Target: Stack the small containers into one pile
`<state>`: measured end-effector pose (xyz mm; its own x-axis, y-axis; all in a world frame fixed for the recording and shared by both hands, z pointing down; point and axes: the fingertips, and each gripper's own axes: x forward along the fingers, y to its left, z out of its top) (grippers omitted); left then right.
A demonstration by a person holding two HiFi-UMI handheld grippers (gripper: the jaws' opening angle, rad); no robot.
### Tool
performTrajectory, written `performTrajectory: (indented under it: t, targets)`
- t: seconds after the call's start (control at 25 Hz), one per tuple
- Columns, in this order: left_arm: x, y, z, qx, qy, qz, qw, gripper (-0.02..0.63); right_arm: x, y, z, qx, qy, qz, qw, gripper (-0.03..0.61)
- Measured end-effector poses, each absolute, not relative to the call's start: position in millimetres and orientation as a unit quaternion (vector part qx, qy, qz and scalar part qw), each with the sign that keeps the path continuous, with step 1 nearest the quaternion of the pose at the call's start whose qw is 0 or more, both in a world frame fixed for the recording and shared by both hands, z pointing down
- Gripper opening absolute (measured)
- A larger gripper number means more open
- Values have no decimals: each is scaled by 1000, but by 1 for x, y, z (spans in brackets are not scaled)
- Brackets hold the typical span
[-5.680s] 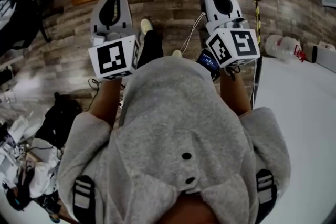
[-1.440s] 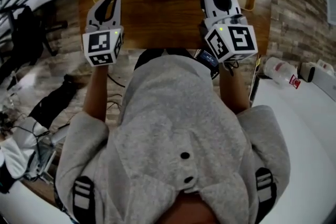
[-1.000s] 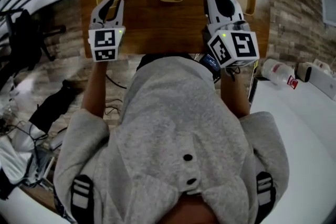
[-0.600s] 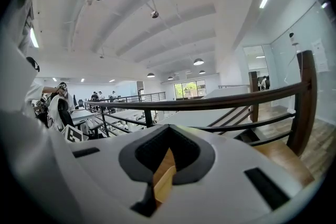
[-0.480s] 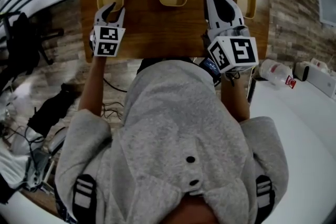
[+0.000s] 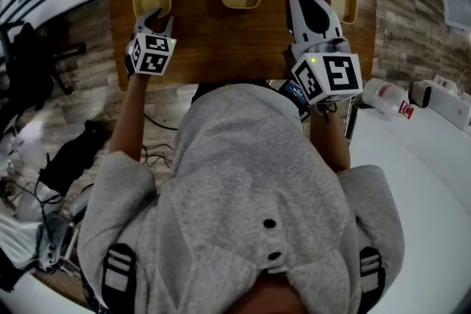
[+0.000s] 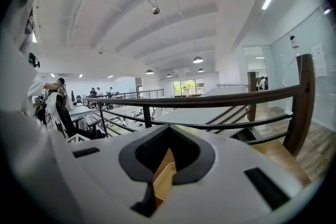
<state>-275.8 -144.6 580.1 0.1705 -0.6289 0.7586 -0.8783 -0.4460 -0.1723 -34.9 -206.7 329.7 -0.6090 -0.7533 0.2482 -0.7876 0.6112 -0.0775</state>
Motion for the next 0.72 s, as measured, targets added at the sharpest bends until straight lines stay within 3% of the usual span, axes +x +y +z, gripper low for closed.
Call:
performTrajectory:
  t: [0.72]
  targets:
    - [-275, -149, 623, 738, -467, 456, 172, 117, -30, -204, 336, 450, -881, 91, 110, 9]
